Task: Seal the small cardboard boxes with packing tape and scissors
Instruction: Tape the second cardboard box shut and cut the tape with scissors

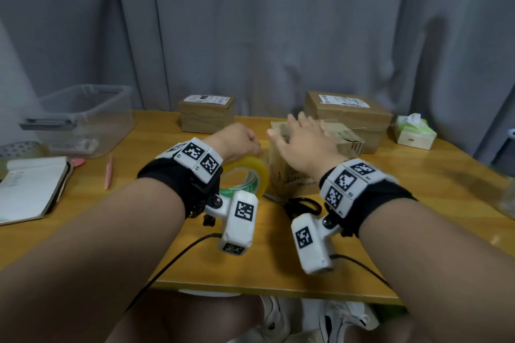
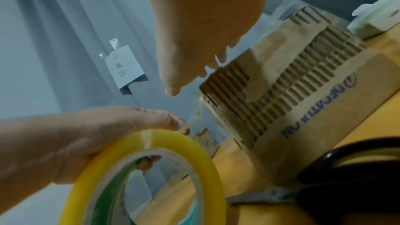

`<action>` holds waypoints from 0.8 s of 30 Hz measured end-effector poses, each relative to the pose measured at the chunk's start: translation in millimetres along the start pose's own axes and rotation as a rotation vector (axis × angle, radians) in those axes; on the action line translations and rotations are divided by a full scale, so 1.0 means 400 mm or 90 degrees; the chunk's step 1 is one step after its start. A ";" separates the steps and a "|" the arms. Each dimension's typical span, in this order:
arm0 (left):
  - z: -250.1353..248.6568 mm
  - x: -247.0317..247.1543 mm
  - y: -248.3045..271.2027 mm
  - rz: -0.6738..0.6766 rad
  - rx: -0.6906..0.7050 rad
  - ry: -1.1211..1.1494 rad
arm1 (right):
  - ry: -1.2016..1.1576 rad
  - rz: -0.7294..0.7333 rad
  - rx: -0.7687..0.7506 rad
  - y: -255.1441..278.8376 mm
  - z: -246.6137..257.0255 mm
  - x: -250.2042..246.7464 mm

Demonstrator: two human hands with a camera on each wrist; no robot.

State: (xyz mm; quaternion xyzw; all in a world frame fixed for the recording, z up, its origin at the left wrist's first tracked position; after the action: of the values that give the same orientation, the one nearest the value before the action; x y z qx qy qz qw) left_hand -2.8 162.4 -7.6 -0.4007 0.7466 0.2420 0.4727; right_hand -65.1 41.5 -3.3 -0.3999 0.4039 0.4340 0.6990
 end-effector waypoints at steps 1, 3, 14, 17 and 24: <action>0.002 -0.001 0.000 -0.002 0.000 0.002 | 0.014 0.013 0.013 -0.009 -0.006 0.022; 0.009 -0.008 0.001 -0.011 -0.004 0.009 | 0.048 -0.006 0.013 -0.014 -0.007 0.040; 0.087 -0.050 0.047 -0.046 -0.027 0.076 | 0.093 -0.077 0.006 -0.011 0.001 0.043; 0.073 -0.051 0.038 -0.063 -0.021 0.110 | 0.102 -0.082 0.009 -0.019 0.001 0.037; 0.065 -0.072 0.039 -0.131 0.003 0.191 | 0.016 -0.091 -0.060 -0.018 0.005 0.036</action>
State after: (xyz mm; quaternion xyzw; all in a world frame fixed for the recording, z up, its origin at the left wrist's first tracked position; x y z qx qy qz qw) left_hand 4.3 201.2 6.6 -0.5054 0.7645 0.1278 0.3793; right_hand -53.9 45.3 -14.2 -0.4655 0.3625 0.3965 0.7034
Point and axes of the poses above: each hand's wrist, its own y-axis away from the middle knuckle, its own x-axis out of the palm, z = x × y, the point moved 8 cm from there along -y, towards the middle knuckle, and after that the axes turned 12 degrees about -y, right-handed, at the moved point
